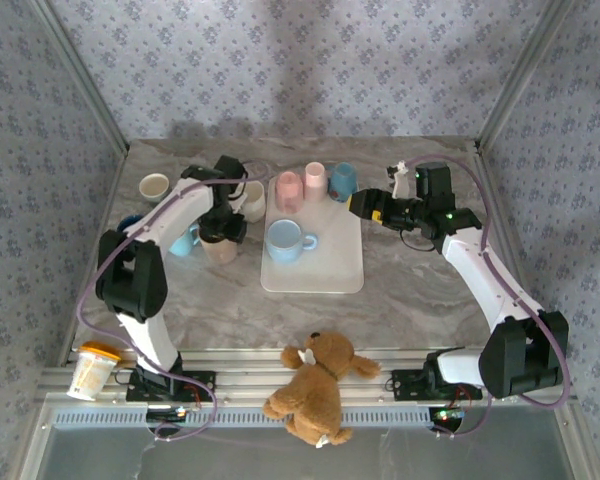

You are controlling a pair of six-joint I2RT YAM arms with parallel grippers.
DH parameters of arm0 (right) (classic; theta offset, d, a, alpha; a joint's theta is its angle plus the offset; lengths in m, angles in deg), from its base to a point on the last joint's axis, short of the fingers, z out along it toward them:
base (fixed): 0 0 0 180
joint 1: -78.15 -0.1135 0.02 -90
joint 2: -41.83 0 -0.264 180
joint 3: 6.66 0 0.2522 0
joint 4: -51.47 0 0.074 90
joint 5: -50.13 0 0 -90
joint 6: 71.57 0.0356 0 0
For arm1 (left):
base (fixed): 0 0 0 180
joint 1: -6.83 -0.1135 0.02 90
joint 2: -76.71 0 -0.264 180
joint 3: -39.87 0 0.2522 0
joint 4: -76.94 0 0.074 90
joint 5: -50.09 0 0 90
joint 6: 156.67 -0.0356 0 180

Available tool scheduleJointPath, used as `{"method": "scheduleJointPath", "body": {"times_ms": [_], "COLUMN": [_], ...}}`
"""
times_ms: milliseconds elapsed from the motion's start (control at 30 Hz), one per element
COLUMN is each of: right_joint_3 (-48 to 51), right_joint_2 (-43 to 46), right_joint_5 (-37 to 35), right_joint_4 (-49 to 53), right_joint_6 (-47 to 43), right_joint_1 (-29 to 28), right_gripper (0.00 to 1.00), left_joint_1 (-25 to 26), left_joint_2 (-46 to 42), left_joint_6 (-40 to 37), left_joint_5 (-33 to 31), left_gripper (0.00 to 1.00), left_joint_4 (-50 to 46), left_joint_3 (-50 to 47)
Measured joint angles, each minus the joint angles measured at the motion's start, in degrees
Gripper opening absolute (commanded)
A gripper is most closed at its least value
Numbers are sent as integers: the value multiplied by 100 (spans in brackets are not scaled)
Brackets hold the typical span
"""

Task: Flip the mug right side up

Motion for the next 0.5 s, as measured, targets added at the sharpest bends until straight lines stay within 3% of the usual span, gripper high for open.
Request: {"method": "scheduleJointPath", "body": {"times_ms": [100,233,367,500], "right_joint_3": [0,0,0,2], "right_joint_2": [0,0,0,2], "right_joint_5": [-55,-127,-181,-275], "right_joint_4": [0,0,0,0], "right_joint_6": [-11,-24,-24,-81], "right_joint_1": [-11,-22,-37,-59], "right_gripper": [86,87,87,85], "left_joint_1": [0,0,0,2], "left_joint_2": [-693,-1974,-3042,-3456], "left_joint_6": [74,96,17,-122], "left_joint_5": [87,400,1045,1768], "left_gripper": [58,77,83,92], "left_joint_4": [179,898,1814,2693], "left_joint_3": [-17,-426,-1139,-1759]}}
